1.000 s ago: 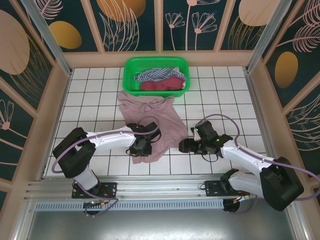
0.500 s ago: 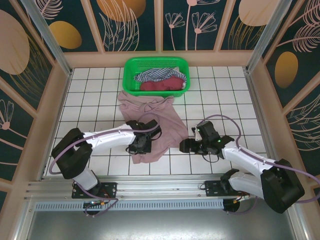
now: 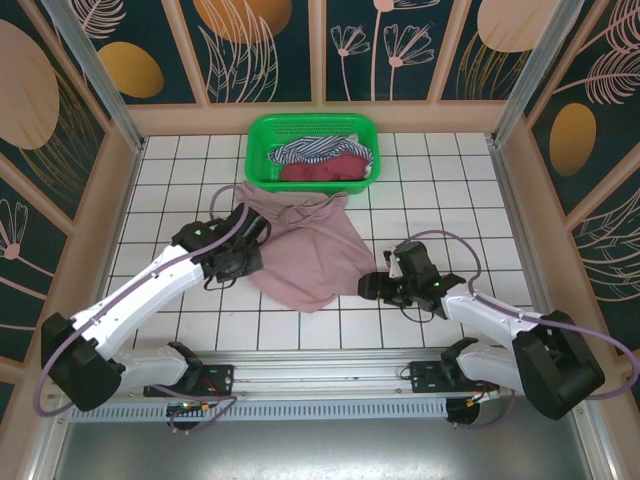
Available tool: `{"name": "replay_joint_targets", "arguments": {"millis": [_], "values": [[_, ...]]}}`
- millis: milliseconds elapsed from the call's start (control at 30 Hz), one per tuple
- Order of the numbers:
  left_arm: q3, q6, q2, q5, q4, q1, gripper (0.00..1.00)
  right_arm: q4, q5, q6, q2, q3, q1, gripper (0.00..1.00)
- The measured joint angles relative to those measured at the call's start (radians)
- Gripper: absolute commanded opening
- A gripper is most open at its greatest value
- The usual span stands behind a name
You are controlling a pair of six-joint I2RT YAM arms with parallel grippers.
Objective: Fold and stack the tank tops
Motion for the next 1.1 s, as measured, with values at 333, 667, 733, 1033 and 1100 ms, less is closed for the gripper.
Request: {"name": "replay_joint_targets", "arguments": {"millis": [333, 667, 733, 1033, 1100], "values": [[-0.087, -0.035, -0.119, -0.178, -0.071, 0.116, 0.0, 0.008, 0.063, -0.004, 0.109, 0.045, 0.055, 0.63], [-0.135, -0.013, -0.1, -0.181, -0.06, 0.116, 0.0, -0.04, 0.225, 0.002, 0.201, 0.142, 0.212, 0.66], [-0.136, -0.003, -0.094, -0.18, -0.049, 0.116, 0.0, -0.042, 0.252, 0.003, 0.231, 0.17, 0.249, 0.66], [-0.136, 0.05, -0.057, -0.175, -0.019, 0.116, 0.0, -0.003, 0.207, -0.006, 0.371, 0.307, 0.415, 0.62], [-0.136, 0.06, -0.053, -0.17, -0.014, 0.116, 0.0, -0.005, 0.203, -0.013, 0.396, 0.328, 0.429, 0.54]]}}
